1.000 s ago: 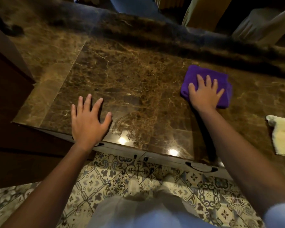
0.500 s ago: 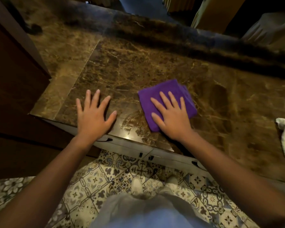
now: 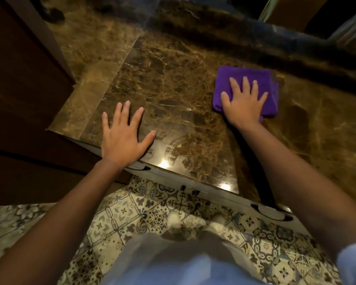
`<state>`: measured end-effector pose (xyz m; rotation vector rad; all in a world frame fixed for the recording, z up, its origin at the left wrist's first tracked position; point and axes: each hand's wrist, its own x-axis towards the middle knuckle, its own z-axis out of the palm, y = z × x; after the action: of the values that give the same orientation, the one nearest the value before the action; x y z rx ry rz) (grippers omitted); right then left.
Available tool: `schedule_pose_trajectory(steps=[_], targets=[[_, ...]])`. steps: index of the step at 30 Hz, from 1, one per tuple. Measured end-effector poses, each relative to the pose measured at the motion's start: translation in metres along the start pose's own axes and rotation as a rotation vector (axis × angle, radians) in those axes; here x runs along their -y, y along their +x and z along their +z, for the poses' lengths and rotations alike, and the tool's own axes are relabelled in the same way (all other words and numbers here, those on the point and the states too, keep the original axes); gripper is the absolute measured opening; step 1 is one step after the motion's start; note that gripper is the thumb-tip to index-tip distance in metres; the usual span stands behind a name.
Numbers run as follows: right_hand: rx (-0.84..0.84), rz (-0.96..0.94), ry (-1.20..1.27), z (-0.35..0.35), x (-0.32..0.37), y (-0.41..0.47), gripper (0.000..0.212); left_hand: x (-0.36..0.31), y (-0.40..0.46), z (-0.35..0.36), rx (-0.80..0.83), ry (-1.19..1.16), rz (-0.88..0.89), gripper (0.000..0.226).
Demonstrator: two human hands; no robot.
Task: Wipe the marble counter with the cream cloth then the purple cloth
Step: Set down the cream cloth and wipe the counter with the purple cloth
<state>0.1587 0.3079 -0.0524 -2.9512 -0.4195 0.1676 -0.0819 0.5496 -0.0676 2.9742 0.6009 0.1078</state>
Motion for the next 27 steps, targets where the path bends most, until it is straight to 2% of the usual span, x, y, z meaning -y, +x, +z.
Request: schedule_pose_trajectory(steps=[6,9,12,15,19,23,25,27], targets=[[0.007,-0.252,-0.026,0.012,0.040,-0.048,0.061,0.001,-0.001,0.002,-0.013,-0.022,-0.001,0.084],[0.021,-0.387,-0.030,0.019,0.034,-0.108,0.060,0.001,0.000,0.004,-0.017,-0.026,-0.001,0.083],[0.016,-0.479,0.067,0.020,0.007,-0.162,0.056,0.003,-0.002,0.006,-0.049,-0.038,0.000,0.081],[-0.023,-0.408,0.138,0.016,-0.032,-0.171,0.051,0.004,-0.002,0.007,-0.090,-0.061,0.001,0.079],[-0.093,-0.173,0.107,0.002,-0.065,-0.119,0.056,0.003,-0.002,0.006,-0.083,-0.080,-0.005,0.080],[-0.088,0.024,0.104,0.000,-0.041,-0.064,0.057,0.003,-0.003,0.003,-0.080,-0.092,-0.022,0.081],[-0.044,-0.018,0.073,0.007,-0.009,-0.061,0.060,0.001,-0.004,0.003,-0.078,-0.098,-0.028,0.081],[-0.011,-0.142,0.047,0.013,0.021,-0.078,0.063,0.001,-0.004,0.003,-0.078,-0.100,-0.030,0.081]])
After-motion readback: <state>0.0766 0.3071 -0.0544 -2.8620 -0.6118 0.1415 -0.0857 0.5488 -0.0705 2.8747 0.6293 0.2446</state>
